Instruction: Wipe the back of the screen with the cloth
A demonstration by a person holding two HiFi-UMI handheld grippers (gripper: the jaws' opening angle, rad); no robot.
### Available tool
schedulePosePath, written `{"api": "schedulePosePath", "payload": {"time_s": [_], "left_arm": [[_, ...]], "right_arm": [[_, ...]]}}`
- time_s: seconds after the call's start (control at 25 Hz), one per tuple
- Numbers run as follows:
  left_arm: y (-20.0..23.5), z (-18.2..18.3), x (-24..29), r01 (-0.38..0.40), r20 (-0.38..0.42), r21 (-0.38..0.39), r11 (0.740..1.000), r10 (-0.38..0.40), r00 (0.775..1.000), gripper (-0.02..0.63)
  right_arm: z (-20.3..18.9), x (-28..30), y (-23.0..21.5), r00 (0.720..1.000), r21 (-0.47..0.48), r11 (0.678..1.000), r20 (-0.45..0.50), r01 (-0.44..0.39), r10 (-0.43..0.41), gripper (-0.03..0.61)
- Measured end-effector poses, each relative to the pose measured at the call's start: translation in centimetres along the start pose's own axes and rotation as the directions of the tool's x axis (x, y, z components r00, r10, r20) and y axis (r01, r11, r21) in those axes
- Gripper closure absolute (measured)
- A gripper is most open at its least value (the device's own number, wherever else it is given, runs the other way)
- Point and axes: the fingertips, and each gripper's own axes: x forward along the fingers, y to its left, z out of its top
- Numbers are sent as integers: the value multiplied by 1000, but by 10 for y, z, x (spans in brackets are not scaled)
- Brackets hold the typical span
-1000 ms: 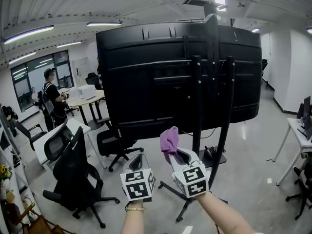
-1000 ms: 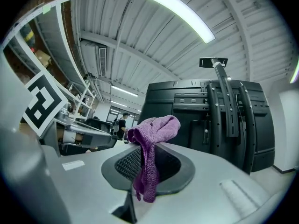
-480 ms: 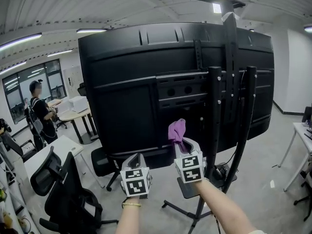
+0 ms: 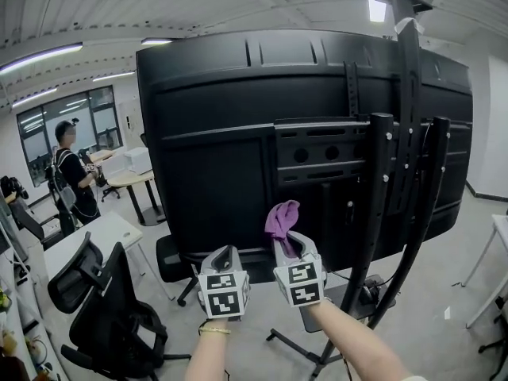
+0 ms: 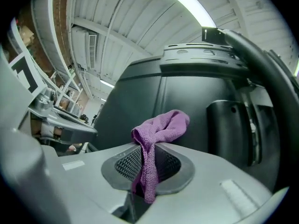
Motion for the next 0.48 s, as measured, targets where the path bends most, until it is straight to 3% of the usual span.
{"api": "schedulePosePath", "payload": {"time_s": [0.24, 0.48], "left_arm": [[56, -10, -20, -82, -31, 14, 997, 83, 996, 606], [98, -14, -37, -139, -51, 20, 990, 140, 989, 606]], "right_arm": [[21, 32, 91, 988, -15, 988, 0, -152, 152, 520], [46, 59, 148, 974, -63, 972, 11, -224, 225, 520]]}}
